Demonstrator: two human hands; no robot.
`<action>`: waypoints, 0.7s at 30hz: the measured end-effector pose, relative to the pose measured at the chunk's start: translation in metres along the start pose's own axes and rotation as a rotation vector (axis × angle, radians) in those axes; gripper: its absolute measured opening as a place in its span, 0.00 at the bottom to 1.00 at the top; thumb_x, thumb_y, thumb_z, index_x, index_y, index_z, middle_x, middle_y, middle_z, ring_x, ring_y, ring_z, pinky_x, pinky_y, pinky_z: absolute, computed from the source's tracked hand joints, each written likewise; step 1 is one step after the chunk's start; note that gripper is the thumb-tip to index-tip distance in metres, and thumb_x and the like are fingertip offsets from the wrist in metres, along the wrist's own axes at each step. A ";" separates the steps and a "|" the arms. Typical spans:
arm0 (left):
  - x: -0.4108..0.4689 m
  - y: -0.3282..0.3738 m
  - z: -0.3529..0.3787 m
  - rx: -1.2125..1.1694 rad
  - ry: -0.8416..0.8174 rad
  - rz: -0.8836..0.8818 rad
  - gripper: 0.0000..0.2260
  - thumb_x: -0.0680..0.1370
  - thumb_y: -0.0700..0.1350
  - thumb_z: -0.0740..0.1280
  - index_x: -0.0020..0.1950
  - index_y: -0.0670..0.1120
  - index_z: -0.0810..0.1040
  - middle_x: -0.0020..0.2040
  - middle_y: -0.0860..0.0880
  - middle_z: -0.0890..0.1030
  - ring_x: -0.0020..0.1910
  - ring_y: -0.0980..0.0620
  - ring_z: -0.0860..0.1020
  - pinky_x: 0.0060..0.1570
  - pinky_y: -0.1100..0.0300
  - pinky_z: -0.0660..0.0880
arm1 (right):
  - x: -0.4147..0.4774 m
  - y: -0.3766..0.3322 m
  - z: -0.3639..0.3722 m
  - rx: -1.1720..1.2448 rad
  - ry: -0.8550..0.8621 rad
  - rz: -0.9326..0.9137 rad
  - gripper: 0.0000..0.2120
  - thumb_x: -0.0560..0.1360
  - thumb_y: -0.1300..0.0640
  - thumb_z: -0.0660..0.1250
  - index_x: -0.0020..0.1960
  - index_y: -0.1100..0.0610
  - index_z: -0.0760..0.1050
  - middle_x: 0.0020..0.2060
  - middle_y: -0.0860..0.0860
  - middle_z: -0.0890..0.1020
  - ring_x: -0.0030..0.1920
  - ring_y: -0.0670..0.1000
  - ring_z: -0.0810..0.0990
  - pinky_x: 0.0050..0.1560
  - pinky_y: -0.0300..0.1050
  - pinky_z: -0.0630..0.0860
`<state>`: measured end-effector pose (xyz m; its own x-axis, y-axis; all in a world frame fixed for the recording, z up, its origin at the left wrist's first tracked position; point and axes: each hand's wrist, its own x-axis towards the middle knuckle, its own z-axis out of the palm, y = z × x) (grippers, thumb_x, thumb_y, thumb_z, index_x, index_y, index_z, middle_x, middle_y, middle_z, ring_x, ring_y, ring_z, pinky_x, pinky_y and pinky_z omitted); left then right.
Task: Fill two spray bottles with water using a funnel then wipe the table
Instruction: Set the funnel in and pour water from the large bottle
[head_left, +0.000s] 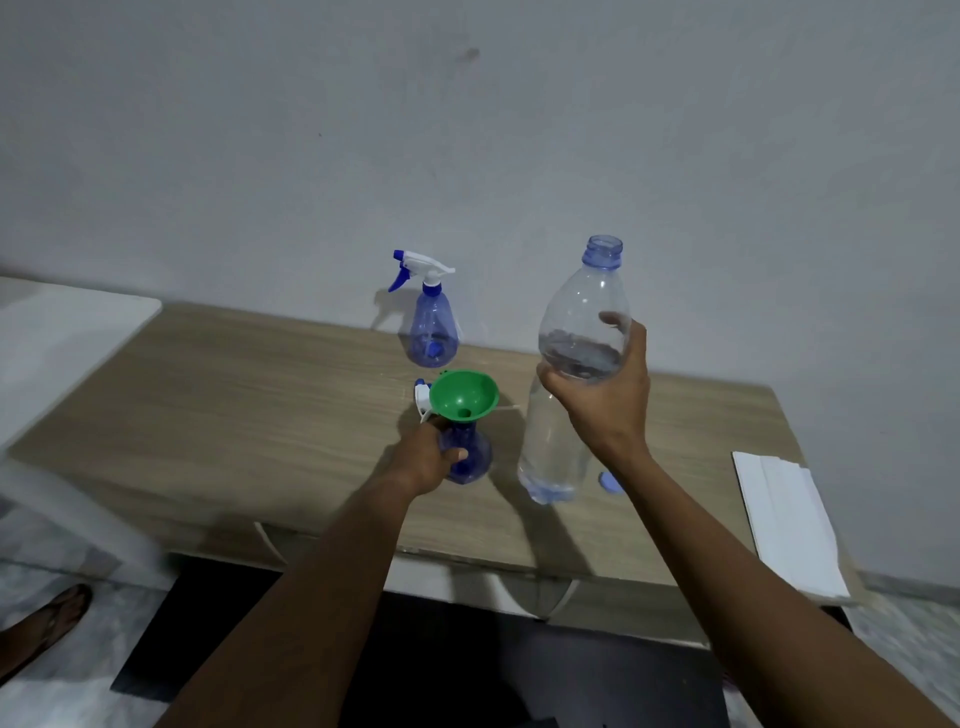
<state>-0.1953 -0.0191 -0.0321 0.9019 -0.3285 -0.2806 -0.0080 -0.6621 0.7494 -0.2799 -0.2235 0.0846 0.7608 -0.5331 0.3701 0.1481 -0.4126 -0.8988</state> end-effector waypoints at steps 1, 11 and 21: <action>-0.001 0.000 0.000 -0.001 0.003 -0.001 0.22 0.77 0.41 0.70 0.71 0.48 0.73 0.63 0.46 0.79 0.62 0.43 0.77 0.60 0.53 0.73 | 0.000 -0.003 -0.004 -0.007 -0.015 -0.012 0.36 0.63 0.60 0.82 0.66 0.50 0.69 0.52 0.26 0.77 0.51 0.35 0.80 0.50 0.34 0.80; -0.004 0.005 0.002 -0.018 -0.001 -0.012 0.19 0.78 0.38 0.68 0.69 0.46 0.73 0.62 0.45 0.78 0.59 0.45 0.77 0.54 0.55 0.73 | -0.002 -0.013 -0.033 -0.106 -0.244 -0.009 0.39 0.62 0.60 0.82 0.66 0.43 0.68 0.47 0.41 0.84 0.49 0.43 0.85 0.53 0.49 0.83; 0.018 -0.022 0.010 0.003 0.008 -0.053 0.25 0.71 0.51 0.69 0.68 0.56 0.72 0.61 0.49 0.80 0.59 0.44 0.79 0.62 0.43 0.75 | 0.004 -0.012 -0.045 -0.231 -0.472 0.044 0.36 0.59 0.60 0.81 0.61 0.40 0.70 0.45 0.47 0.85 0.44 0.46 0.86 0.48 0.54 0.84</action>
<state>-0.1830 -0.0170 -0.0601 0.9043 -0.2875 -0.3154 0.0390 -0.6803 0.7319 -0.3070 -0.2537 0.1074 0.9727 -0.1851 0.1397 0.0073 -0.5778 -0.8162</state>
